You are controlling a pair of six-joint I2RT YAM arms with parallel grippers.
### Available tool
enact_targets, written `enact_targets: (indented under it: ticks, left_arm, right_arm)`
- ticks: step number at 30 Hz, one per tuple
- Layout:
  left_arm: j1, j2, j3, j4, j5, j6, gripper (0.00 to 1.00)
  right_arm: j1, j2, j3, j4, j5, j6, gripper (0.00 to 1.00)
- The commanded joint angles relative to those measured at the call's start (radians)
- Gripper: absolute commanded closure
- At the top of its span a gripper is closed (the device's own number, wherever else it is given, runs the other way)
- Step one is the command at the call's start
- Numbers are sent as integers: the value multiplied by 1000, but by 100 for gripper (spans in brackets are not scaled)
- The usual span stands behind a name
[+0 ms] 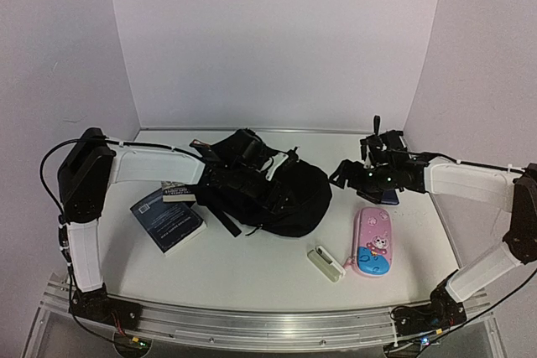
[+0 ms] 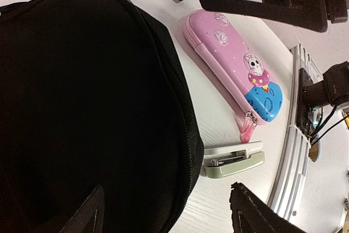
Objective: Pack the student bag
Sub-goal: Unzip the student bag at the center of the board.
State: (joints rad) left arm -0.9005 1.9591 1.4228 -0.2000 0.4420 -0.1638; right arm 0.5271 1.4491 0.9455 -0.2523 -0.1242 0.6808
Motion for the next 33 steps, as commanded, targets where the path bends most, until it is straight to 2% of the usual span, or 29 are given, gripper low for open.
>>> enact_targets:
  ticks: [1,3,12,22,25,33]
  left_arm:
    - [-14,25,63,47,13,17,20]
    - [-15,37,74,48,15,16,21]
    - [-15,87,123,38,-18,13,49]
    - [-15,58,99,73,-52,-3,95]
    - [-15,23,87,91,-84,-19,100]
    - [-15,-68,27,161,-182,-72,100]
  right_arm:
    - [11,5,-8,16,5,7,7]
    - [13,8,-8,17,5,8,8]
    - [26,15,-7,20,1,10,13]
    - [50,30,-4,21,-2,21,18]
    - [72,40,-2,35,-9,40,19]
    - [131,113,-12,157,-35,130,21]
